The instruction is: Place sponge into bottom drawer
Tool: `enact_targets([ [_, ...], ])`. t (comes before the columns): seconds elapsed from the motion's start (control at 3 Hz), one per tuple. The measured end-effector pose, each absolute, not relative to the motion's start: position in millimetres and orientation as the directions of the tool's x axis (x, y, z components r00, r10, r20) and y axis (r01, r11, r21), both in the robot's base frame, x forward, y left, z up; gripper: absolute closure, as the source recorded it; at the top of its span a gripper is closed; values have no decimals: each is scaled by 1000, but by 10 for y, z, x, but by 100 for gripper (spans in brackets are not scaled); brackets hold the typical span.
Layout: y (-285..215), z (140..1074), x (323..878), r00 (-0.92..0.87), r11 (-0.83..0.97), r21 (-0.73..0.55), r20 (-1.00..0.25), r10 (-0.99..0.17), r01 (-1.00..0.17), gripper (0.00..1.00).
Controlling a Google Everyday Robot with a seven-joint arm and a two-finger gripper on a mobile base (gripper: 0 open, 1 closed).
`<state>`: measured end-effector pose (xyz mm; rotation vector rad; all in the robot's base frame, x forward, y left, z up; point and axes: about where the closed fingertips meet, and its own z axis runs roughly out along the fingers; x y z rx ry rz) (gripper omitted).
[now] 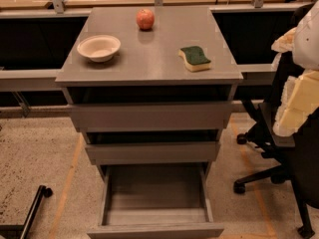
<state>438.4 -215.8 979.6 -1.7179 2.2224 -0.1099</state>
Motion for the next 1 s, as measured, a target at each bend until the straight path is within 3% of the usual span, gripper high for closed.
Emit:
enact_targets([
  [0.67, -2156, 9770, 4598, -217, 275, -269, -226, -950, -923, 0],
  [1.0, -2191, 9738, 5038, -259, 344, -295, -289, -921, -891, 0],
])
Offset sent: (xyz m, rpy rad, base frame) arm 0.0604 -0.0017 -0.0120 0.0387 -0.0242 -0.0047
